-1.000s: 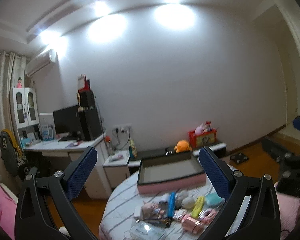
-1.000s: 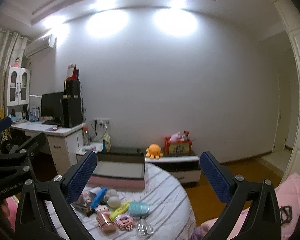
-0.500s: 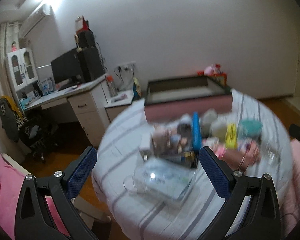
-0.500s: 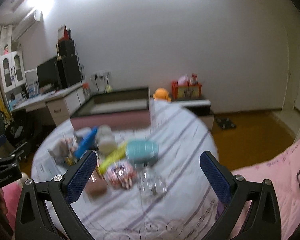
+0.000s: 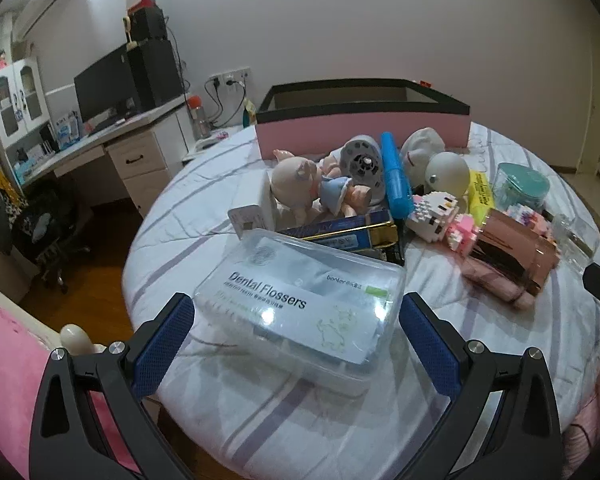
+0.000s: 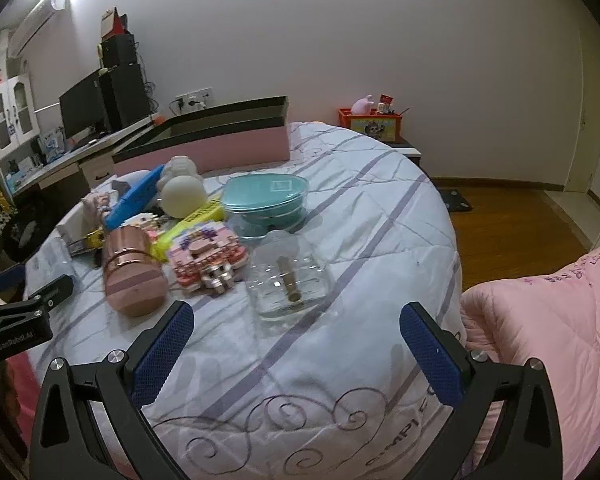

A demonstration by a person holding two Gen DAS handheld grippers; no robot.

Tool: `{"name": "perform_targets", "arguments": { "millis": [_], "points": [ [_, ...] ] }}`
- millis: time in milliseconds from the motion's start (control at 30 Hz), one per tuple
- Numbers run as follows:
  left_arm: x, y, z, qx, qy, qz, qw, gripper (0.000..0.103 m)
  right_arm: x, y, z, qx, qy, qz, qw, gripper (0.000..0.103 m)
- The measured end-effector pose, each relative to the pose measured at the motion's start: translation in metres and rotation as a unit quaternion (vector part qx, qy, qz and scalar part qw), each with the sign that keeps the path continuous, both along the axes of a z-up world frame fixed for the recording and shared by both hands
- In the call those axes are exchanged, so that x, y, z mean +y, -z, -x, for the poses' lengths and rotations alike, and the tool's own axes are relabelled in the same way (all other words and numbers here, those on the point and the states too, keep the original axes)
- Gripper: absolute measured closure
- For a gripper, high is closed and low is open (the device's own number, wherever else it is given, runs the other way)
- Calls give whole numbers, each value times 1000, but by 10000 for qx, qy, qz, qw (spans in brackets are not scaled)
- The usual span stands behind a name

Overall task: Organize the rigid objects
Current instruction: 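Grasp the Dental Flossers box with left gripper while right gripper grasps the glass bottle, then carry both items into the pink tray and open both grippers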

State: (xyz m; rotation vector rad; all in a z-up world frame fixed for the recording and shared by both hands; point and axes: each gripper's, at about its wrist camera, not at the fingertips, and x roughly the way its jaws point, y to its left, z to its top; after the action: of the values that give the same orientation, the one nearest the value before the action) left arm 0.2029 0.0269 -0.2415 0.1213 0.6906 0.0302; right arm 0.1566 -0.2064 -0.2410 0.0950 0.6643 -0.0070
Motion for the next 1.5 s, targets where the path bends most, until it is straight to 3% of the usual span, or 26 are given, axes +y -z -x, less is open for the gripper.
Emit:
{"name": "perform_targets", "arguments": {
  "millis": [300, 400, 467, 533, 800, 1100, 1300, 1500],
  "points": [
    [2, 5, -15, 47, 224, 75, 9997, 1, -8, 8, -33, 209, -44, 185, 9996, 2],
    [5, 4, -15, 64, 348, 259, 9990, 1, -10, 9, -39, 232, -136, 131, 9996, 14],
    [5, 3, -18, 135, 392, 321, 9986, 1, -8, 9, -42, 232, -179, 186, 9994, 39],
    [6, 4, -21, 189, 399, 362, 9984, 1, -6, 8, -44, 235, -249, 256, 9991, 52],
    [7, -9, -12, -7, 514, 428, 9978, 2, -9, 0, -43, 163, -412, 75, 9990, 52],
    [3, -52, -15, -354, 675, 490, 9959, 2, 3, -38, -53, -217, -726, -80, 9971, 52],
    [-10, -99, -43, -712, 923, 406, 9924, 2, 20, -75, -82, -477, -985, -104, 9939, 52],
    [-22, -127, -105, -737, 1142, 279, 9903, 2, 45, -99, -138, -442, -1289, -32, 9907, 52]
  ]
}}
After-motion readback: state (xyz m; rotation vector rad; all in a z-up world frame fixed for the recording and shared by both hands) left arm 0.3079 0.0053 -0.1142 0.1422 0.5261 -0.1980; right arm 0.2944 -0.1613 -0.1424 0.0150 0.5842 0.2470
